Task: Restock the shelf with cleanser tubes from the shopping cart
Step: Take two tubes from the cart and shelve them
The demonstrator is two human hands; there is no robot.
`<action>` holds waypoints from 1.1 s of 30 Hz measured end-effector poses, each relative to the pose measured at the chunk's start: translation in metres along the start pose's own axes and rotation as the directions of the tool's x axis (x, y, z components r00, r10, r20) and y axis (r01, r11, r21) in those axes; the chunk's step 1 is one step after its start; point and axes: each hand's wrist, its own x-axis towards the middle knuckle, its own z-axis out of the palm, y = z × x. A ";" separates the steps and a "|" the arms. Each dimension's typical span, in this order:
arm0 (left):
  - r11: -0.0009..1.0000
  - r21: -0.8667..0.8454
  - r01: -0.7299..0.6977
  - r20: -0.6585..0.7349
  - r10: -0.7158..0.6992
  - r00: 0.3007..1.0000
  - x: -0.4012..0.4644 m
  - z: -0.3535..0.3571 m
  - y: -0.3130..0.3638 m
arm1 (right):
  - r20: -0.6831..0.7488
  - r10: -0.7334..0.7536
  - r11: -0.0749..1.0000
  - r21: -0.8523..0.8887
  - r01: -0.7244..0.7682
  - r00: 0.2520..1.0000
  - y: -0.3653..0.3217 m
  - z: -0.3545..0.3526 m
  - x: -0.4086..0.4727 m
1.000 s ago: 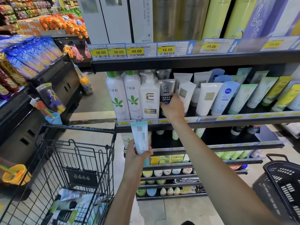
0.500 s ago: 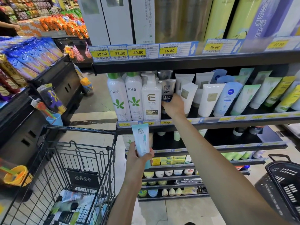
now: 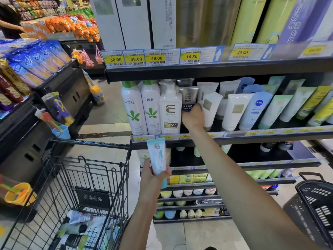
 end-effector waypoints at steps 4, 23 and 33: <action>1.000 0.009 0.006 0.005 -0.006 1.000 -0.001 0.001 0.001 | 0.009 0.021 0.998 0.061 -0.022 1.000 -0.001 0.001 0.001; 0.999 0.033 0.003 0.004 -0.003 1.000 -0.003 -0.001 0.002 | 0.040 0.087 0.996 0.012 -0.088 0.995 -0.002 0.003 0.001; 0.998 0.059 -0.029 0.018 0.028 0.999 -0.003 0.008 0.014 | 0.095 0.007 0.995 -0.098 0.002 0.995 0.002 -0.014 -0.021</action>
